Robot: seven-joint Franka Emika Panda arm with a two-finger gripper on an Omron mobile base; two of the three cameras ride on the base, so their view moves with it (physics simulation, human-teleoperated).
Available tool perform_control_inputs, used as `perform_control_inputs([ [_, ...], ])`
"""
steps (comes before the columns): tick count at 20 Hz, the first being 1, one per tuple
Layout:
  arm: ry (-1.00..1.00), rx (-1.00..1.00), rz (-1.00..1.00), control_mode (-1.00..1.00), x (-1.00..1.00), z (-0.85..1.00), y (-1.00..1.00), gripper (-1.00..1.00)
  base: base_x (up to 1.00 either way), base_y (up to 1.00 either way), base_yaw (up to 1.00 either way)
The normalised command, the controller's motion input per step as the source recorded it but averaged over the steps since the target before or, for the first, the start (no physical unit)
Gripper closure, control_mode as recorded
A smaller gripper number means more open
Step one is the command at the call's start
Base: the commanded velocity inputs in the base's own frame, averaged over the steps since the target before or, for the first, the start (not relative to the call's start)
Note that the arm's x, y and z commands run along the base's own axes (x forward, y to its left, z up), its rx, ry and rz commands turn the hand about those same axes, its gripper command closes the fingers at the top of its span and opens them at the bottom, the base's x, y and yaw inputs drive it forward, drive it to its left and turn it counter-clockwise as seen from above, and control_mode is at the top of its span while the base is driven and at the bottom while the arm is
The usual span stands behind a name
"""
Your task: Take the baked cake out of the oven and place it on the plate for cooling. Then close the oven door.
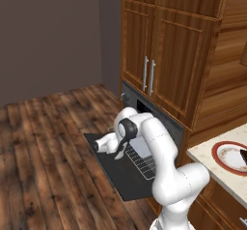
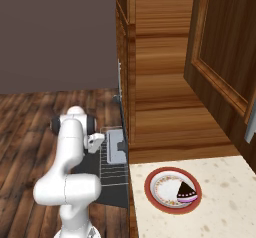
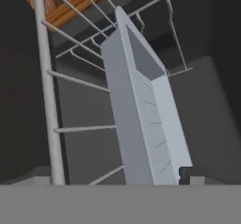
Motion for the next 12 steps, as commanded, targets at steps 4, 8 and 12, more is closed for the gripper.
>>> perform_control_inputs([
  [4,0.03,-0.04,-0.01,-1.0,0.36,-0.01,0.0,-1.0,0.0,0.0,0.0],
  [8,0.11,0.07,0.0,-1.0,0.03,0.11,0.0,-1.0,0.0,0.0,0.0],
  [12,0.19,0.26,0.0,-1.0,-0.33,0.4,0.0,-1.0,0.0,0.0,0.0],
])
